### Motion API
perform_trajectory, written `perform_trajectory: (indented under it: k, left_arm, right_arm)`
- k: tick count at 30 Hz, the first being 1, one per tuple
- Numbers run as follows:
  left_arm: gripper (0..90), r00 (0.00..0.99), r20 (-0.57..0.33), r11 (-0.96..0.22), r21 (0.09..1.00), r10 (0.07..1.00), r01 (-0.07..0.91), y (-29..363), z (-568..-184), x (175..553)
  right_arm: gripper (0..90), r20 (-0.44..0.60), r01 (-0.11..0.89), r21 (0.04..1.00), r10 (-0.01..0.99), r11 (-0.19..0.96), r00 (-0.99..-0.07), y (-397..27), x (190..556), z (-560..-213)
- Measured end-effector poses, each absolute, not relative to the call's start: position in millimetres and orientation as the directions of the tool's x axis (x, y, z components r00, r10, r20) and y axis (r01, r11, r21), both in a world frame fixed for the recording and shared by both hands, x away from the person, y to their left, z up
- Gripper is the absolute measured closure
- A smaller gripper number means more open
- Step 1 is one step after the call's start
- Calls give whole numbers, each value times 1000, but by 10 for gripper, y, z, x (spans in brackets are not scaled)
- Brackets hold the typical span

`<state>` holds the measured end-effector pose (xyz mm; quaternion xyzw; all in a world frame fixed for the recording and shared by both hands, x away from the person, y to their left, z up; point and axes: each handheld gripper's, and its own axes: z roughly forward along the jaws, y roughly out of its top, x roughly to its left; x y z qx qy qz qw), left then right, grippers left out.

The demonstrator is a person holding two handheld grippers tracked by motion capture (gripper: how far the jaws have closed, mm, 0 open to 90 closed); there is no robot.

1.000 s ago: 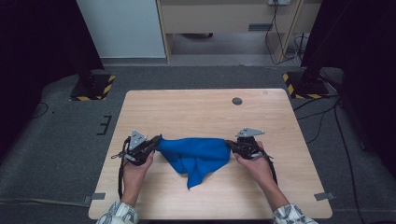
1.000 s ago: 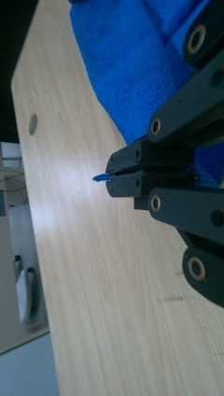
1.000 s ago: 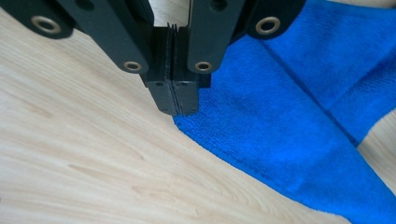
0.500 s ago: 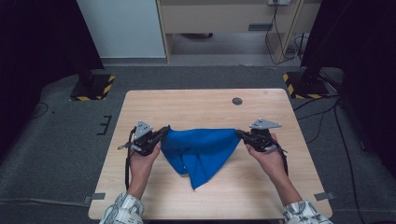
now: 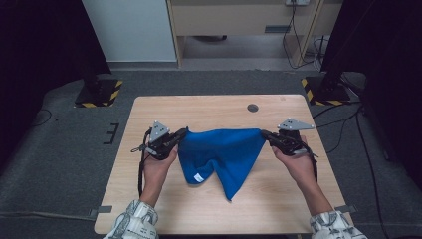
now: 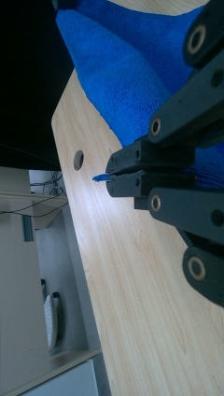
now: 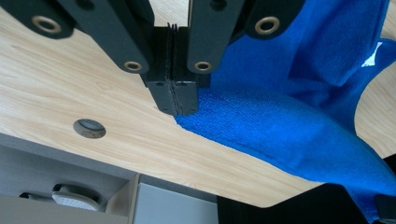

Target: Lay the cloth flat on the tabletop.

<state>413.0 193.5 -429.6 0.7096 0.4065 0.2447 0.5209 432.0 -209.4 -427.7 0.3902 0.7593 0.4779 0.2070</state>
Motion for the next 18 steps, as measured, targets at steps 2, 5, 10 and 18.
perform_trajectory:
  k: [2,5,10,18]
  left_arm:
    - [871,549,-78,-123,939,832,320,1936,-4278,4131]
    - [871,557,-70,-131,941,827,312,1932,-4257,4131]
    - [871,559,-78,-115,946,826,302,1939,-4205,4117]
    - [871,572,-64,-122,952,818,281,1857,-4090,4058]
  right_arm:
    - [894,58,393,889,791,237,-609,-2109,4314,-4256]
    - [894,58,387,892,792,232,-608,-2121,4305,-4233]
    - [895,56,380,896,791,230,-610,-2126,4288,-4186]
    - [894,48,356,909,793,217,-607,-2209,4226,-4041]
